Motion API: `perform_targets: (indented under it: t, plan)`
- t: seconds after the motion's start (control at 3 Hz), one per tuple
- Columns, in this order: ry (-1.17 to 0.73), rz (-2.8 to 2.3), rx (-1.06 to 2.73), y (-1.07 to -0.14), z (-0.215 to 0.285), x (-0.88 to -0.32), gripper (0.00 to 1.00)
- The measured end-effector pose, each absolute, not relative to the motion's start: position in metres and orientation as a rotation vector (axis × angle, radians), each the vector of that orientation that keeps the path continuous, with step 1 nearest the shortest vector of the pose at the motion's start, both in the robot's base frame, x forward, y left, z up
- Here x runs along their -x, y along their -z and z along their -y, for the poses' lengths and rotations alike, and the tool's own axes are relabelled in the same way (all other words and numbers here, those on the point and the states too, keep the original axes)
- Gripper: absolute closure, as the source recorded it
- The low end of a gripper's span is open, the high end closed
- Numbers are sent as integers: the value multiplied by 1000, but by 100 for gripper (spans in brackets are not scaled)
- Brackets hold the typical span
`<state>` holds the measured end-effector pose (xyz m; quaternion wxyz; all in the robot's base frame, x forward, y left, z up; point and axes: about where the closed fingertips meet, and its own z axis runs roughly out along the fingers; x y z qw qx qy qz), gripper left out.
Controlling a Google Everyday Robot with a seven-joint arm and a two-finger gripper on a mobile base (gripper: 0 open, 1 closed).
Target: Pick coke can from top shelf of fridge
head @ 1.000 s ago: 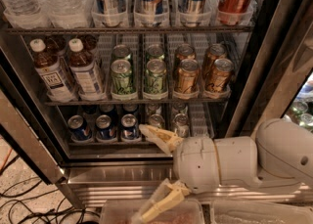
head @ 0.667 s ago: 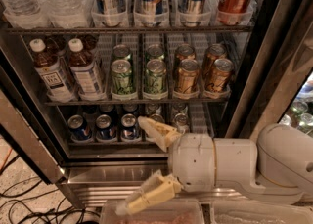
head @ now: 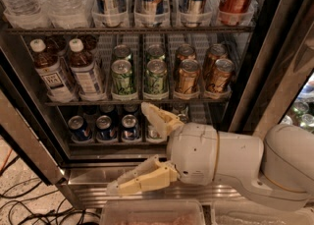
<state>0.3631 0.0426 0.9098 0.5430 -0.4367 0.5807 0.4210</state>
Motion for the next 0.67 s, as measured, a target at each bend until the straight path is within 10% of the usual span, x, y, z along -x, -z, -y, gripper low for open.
perform_targets:
  t: [0.67]
  plan:
    - [-921,-1519,1001,-918,-35,-396,0]
